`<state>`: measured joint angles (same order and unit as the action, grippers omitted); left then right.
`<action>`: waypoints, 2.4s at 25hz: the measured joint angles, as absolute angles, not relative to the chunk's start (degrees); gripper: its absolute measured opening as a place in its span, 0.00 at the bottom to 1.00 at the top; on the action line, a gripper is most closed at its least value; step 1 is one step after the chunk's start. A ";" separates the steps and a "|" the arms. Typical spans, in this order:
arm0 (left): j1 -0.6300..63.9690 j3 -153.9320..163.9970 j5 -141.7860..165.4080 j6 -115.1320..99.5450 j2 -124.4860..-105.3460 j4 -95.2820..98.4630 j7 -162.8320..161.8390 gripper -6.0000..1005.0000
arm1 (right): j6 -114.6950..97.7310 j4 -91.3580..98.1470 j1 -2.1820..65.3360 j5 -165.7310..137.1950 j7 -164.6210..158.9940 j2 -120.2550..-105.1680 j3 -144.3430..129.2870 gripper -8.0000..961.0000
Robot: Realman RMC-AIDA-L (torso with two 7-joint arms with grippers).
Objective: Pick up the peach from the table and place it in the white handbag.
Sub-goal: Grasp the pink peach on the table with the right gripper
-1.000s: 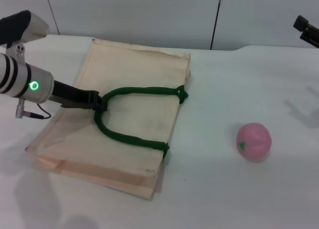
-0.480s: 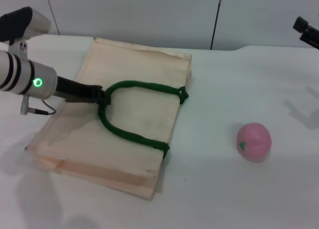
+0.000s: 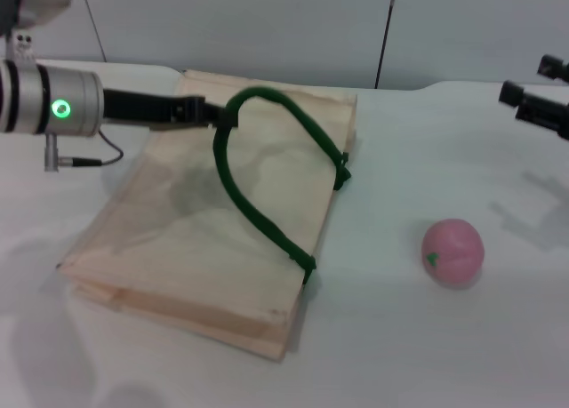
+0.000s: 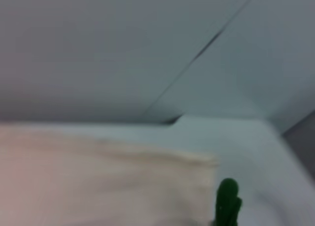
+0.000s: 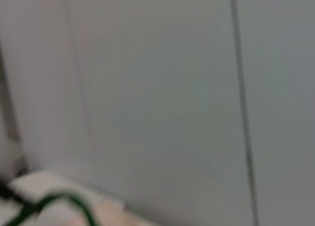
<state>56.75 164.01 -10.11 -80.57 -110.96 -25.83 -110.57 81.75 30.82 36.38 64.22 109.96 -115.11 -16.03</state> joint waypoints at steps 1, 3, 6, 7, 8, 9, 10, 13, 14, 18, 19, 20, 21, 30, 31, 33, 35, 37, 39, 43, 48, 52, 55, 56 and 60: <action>56.59 164.01 -12.00 -82.84 -110.77 -26.35 -109.75 0.13 | 82.32 31.42 36.48 62.75 109.00 -115.12 -16.20 0.92; 56.28 164.01 -15.05 -86.57 -110.59 -27.35 -108.60 0.13 | 83.43 32.70 36.58 59.90 107.32 -115.13 -16.68 0.92; 55.68 164.01 -19.32 -91.48 -110.50 -29.22 -107.50 0.12 | 84.77 34.10 36.58 56.39 105.31 -115.13 -18.02 0.92; 55.50 164.01 -20.71 -92.94 -110.49 -29.78 -107.32 0.12 | 85.07 34.64 36.64 55.16 104.39 -115.13 -18.68 0.92; 55.28 164.03 -22.20 -94.54 -110.43 -30.47 -107.20 0.12 | 85.27 35.12 36.78 53.90 103.39 -115.13 -19.37 0.92; 55.16 164.05 -23.35 -95.70 -110.30 -30.87 -107.12 0.12 | 85.42 35.59 36.99 52.55 102.37 -115.15 -20.19 0.92; 55.03 164.07 -24.54 -97.11 -110.14 -31.26 -107.07 0.12 | 85.48 35.87 37.19 51.58 101.65 -115.18 -20.68 0.92; 54.93 164.10 -27.19 -100.05 -109.70 -31.79 -107.00 0.12 | 85.52 36.50 37.96 48.45 99.55 -115.31 -21.91 0.92; 54.93 164.09 -27.89 -100.72 -109.59 -31.85 -106.98 0.12 | 85.52 36.50 38.13 47.55 99.21 -115.37 -22.00 0.92; 54.95 164.09 -30.47 -102.63 -109.22 -31.90 -106.91 0.12 | 85.44 36.14 39.41 42.71 97.45 -115.49 -22.08 0.92; 54.98 164.09 -31.02 -103.19 -109.13 -31.91 -106.91 0.12 | 85.39 36.08 39.78 41.32 96.85 -115.51 -22.08 0.92; 55.01 164.09 -31.45 -103.56 -109.05 -31.91 -106.91 0.12 | 85.39 36.03 40.11 39.98 96.26 -115.54 -22.08 0.92; 55.06 164.09 -32.08 -104.03 -108.93 -31.91 -106.90 0.12 | 85.41 35.97 40.44 38.77 95.81 -115.56 -22.08 0.92; 55.49 164.09 -35.46 -106.14 -108.20 -31.91 -107.23 0.12 | 85.56 33.27 42.47 33.58 94.35 -115.70 -23.49 0.92; 55.51 164.09 -35.70 -106.17 -108.16 -31.91 -107.26 0.12 | 85.57 33.06 42.63 33.57 94.31 -115.70 -23.99 0.92; 55.64 164.09 -35.91 -106.18 -108.11 -31.91 -107.29 0.12 | 85.45 32.64 42.93 33.56 94.00 -115.73 -24.94 0.92; 55.79 164.09 -35.94 -106.20 -108.10 -31.91 -107.30 0.12 | 85.00 32.10 43.17 33.55 93.59 -115.73 -25.94 0.92; 55.96 164.09 -35.95 -106.22 -108.10 -31.91 -107.31 0.13 | 84.33 31.70 43.31 33.55 93.39 -115.73 -26.70 0.92; 56.04 164.09 -35.97 -106.22 -108.10 -31.91 -107.31 0.13 | 83.50 31.50 43.36 33.53 93.38 -115.75 -27.10 0.92; 56.06 164.09 -36.00 -106.25 -108.10 -31.90 -107.31 0.13 | 81.73 31.10 43.35 33.50 93.36 -115.79 -27.26 0.92; 55.82 164.09 -36.04 -106.26 -108.11 -31.90 -107.31 0.13 | 80.97 30.79 43.35 33.49 93.26 -115.78 -27.81 0.90; 55.75 164.09 -36.04 -106.26 -108.11 -31.90 -107.32 0.13 | 80.94 30.84 43.46 33.49 93.00 -115.76 -27.97 0.86; 55.62 164.09 -36.04 -106.26 -108.11 -31.90 -107.32 0.14 | 80.94 30.94 43.61 33.48 92.84 -115.75 -28.02 0.79; 55.54 164.09 -36.04 -106.23 -108.11 -31.90 -107.31 0.14 | 80.94 31.00 43.63 33.48 92.84 -115.75 -28.03 0.75; 55.40 164.09 -36.04 -106.18 -108.11 -31.90 -107.31 0.14 | 81.07 31.18 43.70 33.59 92.81 -115.75 -28.04 0.61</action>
